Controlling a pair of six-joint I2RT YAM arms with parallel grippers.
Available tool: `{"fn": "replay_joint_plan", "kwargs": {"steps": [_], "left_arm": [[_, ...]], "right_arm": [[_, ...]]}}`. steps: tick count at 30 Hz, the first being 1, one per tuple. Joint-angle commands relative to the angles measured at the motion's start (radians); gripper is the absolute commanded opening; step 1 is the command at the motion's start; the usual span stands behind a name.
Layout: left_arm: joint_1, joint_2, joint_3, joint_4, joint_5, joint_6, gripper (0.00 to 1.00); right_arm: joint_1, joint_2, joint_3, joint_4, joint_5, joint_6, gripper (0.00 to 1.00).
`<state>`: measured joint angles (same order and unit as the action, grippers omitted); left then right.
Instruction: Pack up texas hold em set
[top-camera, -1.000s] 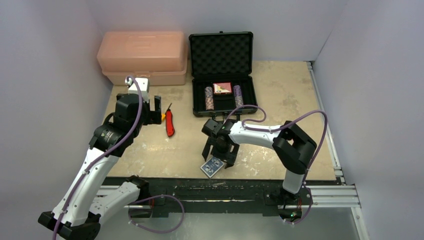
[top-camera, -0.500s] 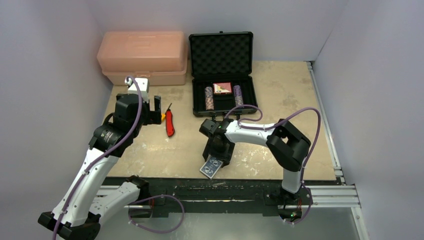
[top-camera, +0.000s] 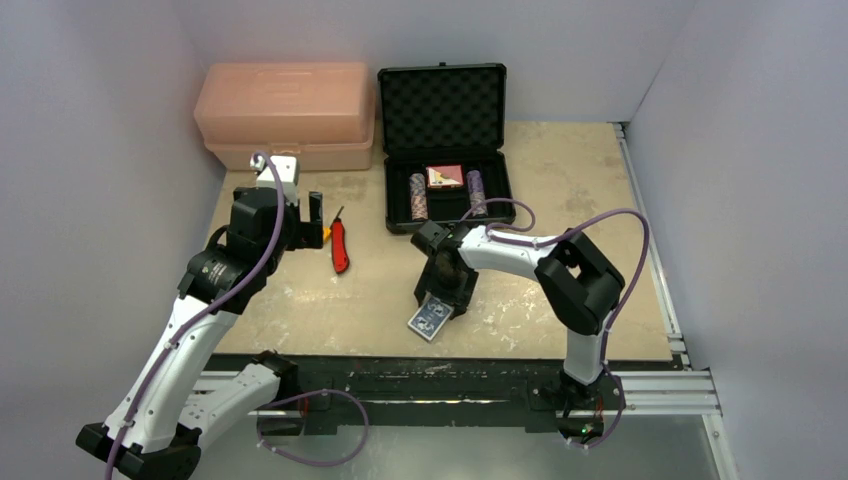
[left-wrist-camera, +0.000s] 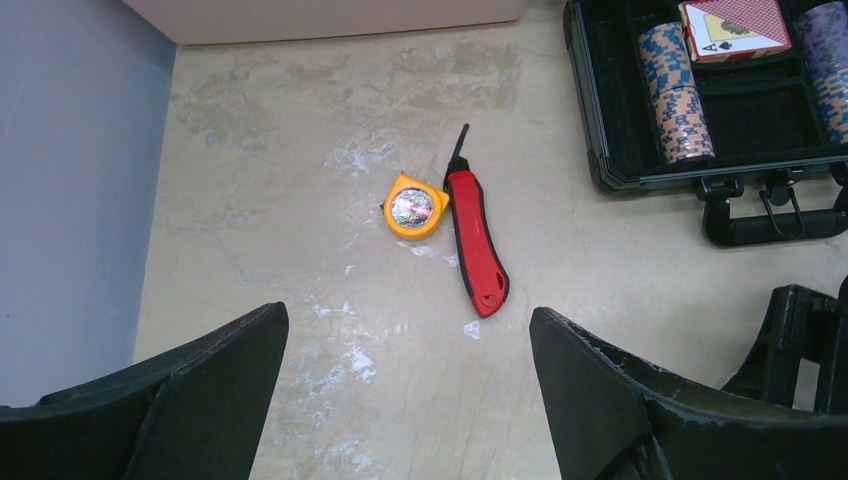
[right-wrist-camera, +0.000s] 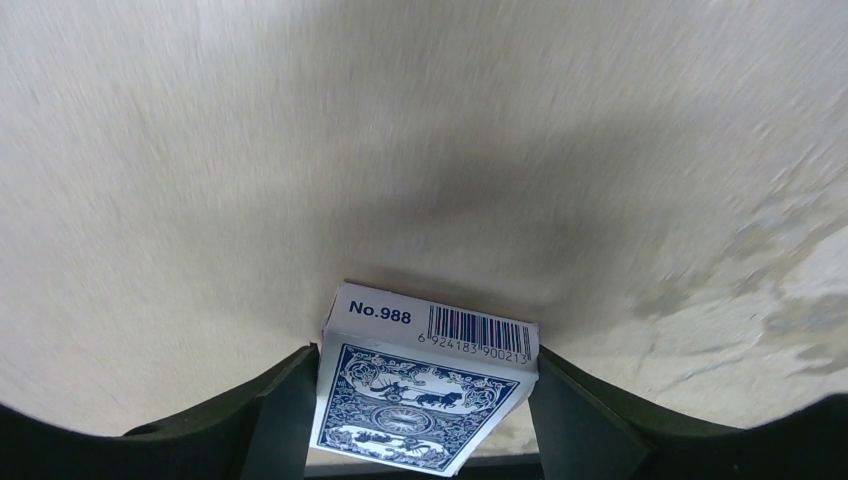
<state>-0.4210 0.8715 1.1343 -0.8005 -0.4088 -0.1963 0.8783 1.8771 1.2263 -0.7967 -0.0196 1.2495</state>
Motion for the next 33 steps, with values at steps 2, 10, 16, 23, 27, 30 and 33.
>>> {"fn": "replay_joint_plan", "kwargs": {"steps": [2, 10, 16, 23, 27, 30, 33], "left_arm": [[0.007, 0.004, -0.001, 0.034, 0.008, 0.015, 0.91], [0.007, 0.009, -0.001, 0.032, 0.006, 0.017, 0.91], [0.007, 0.015, 0.002, 0.032, 0.008, 0.015, 0.91], [0.007, 0.012, 0.001, 0.032, 0.007, 0.017, 0.91], [0.007, 0.011, 0.001, 0.033, 0.008, 0.016, 0.91], [0.007, 0.009, 0.002, 0.033, 0.013, 0.017, 0.91], [0.007, 0.006, 0.003, 0.032, 0.015, 0.015, 0.91]], "right_arm": [[-0.093, 0.014, 0.026, -0.011, 0.19, -0.1, 0.49], [-0.206, 0.028, -0.02, 0.036, 0.292, -0.232, 0.69], [-0.255, -0.011, -0.006, 0.027, 0.353, -0.298, 0.99], [-0.253, -0.052, 0.01, -0.03, 0.311, -0.272, 0.99], [-0.244, -0.091, -0.035, 0.013, 0.202, -0.247, 0.99], [-0.225, -0.114, -0.054, 0.026, 0.166, -0.217, 0.99], [-0.207, -0.121, -0.066, 0.043, 0.135, -0.196, 0.99]]}}
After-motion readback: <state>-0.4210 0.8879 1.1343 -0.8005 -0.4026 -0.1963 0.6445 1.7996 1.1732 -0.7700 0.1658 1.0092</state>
